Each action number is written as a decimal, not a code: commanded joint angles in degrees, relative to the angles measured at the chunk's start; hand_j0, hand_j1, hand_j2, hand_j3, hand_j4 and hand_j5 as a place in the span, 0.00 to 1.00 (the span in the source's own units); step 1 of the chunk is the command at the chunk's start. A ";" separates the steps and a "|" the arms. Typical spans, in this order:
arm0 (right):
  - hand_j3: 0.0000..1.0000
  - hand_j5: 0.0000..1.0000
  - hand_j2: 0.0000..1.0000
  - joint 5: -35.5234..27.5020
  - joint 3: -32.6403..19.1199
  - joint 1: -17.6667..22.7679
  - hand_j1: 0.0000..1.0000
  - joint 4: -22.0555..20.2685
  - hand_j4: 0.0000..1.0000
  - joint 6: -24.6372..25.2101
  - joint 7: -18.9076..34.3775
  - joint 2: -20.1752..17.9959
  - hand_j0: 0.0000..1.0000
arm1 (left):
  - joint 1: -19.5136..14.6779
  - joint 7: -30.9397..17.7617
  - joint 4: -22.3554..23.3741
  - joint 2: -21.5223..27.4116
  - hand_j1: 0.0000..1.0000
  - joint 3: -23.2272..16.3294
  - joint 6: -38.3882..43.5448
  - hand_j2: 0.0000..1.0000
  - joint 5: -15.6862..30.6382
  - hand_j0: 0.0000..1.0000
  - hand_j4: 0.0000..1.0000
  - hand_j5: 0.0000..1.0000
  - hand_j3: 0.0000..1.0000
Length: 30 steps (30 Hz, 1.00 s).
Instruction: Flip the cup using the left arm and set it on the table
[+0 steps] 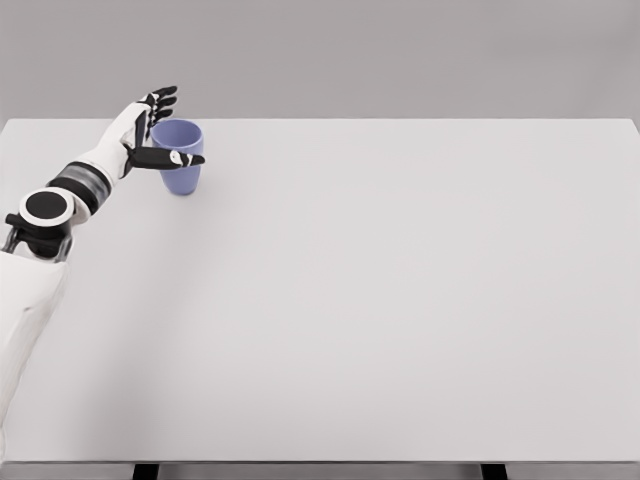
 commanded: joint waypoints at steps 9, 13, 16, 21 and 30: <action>1.00 1.00 1.00 0.01 0.01 0.00 1.00 0.01 1.00 0.00 0.01 0.00 1.00 | 0.44 0.01 -0.08 1.40 1.00 0.26 -0.02 1.00 0.08 1.00 1.00 1.00 1.00; 1.00 1.00 1.00 0.01 0.01 0.00 1.00 0.01 1.00 0.00 0.01 0.00 1.00 | 0.88 0.01 -0.25 2.28 1.00 0.26 -0.02 1.00 0.17 1.00 1.00 1.00 1.00; 1.00 1.00 1.00 0.01 0.01 0.00 1.00 0.01 1.00 0.00 0.01 0.00 1.00 | 1.14 0.01 -0.26 2.63 1.00 0.52 -0.02 1.00 0.17 1.00 1.00 1.00 1.00; 1.00 1.00 1.00 0.01 0.01 0.00 1.00 0.01 1.00 0.00 0.01 0.00 1.00 | 1.23 0.01 -0.43 2.63 1.00 0.52 -0.02 1.00 0.17 1.00 1.00 1.00 1.00; 1.00 1.00 1.00 0.01 0.01 0.00 1.00 0.01 1.00 0.00 0.01 0.00 1.00 | 2.81 0.01 -2.98 3.16 1.00 1.49 -0.02 1.00 0.17 1.00 1.00 1.00 1.00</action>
